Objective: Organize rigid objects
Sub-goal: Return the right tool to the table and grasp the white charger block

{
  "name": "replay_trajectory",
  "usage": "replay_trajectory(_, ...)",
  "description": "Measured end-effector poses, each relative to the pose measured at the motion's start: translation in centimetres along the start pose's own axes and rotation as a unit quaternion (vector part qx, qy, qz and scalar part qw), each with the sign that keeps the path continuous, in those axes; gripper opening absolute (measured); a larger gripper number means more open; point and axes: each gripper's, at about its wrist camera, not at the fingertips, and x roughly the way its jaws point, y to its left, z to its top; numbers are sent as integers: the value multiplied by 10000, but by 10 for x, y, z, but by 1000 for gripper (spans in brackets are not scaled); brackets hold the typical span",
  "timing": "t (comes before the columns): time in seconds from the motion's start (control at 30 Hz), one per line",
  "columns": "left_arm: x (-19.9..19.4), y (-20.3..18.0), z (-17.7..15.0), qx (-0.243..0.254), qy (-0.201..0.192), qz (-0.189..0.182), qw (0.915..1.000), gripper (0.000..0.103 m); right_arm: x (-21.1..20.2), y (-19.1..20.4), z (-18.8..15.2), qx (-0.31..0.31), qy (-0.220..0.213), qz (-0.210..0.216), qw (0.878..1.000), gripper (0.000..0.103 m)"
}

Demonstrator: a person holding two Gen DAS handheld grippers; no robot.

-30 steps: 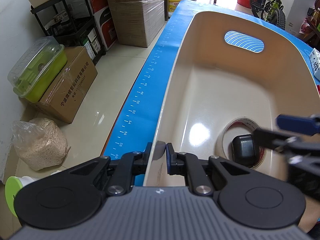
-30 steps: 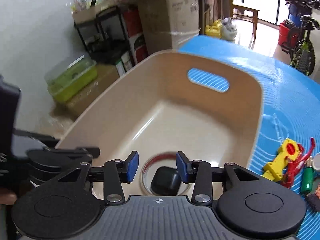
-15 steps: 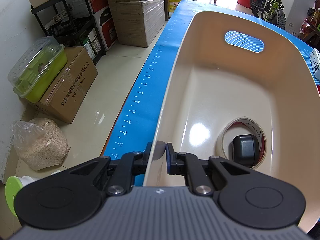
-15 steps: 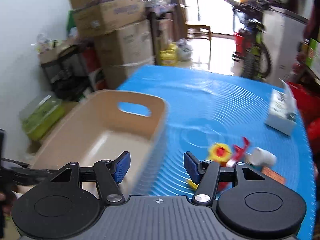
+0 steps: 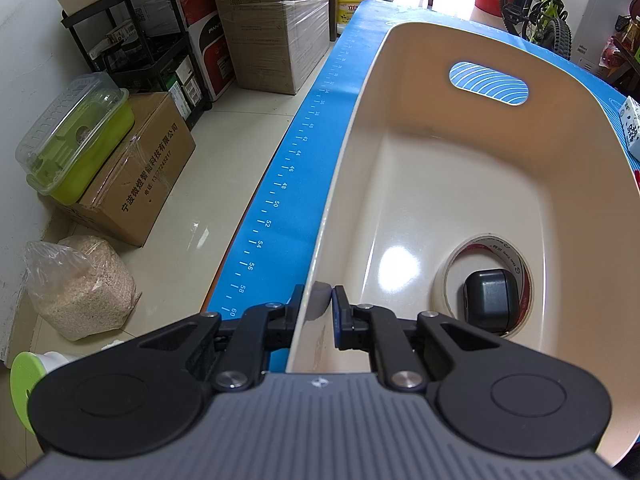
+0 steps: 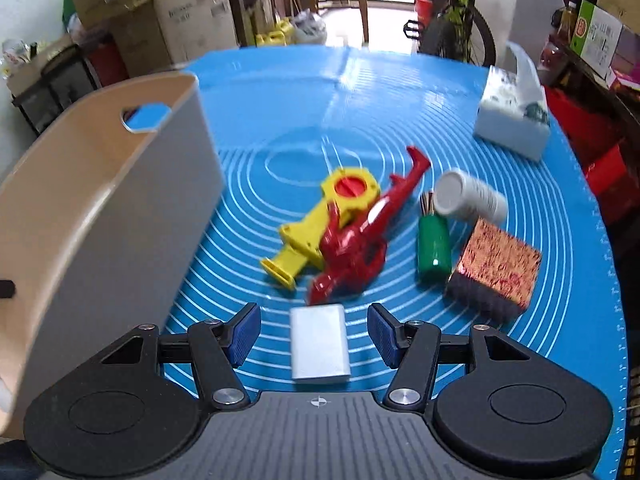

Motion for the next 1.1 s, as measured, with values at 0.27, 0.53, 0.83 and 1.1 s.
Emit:
replay_trajectory(0.27, 1, -1, -1, -10, 1, -11, 10000, 15, 25, -1, -14, -43, 204, -210, 9996, 66)
replay_trajectory(0.53, 2, -1, -1, -8, 3, -11, 10000, 15, 23, 3, -17, -143, 60, -164, 9997, 43)
replay_trajectory(0.83, 1, -1, -1, -6, 4, -9, 10000, 15, 5, 1, -17, 35, -180, -88, 9998, 43)
replay_trajectory(1.1, 1, -1, -1, -8, 6, -10, 10000, 15, -9, -4, -15, 111, -219, -86, 9997, 43)
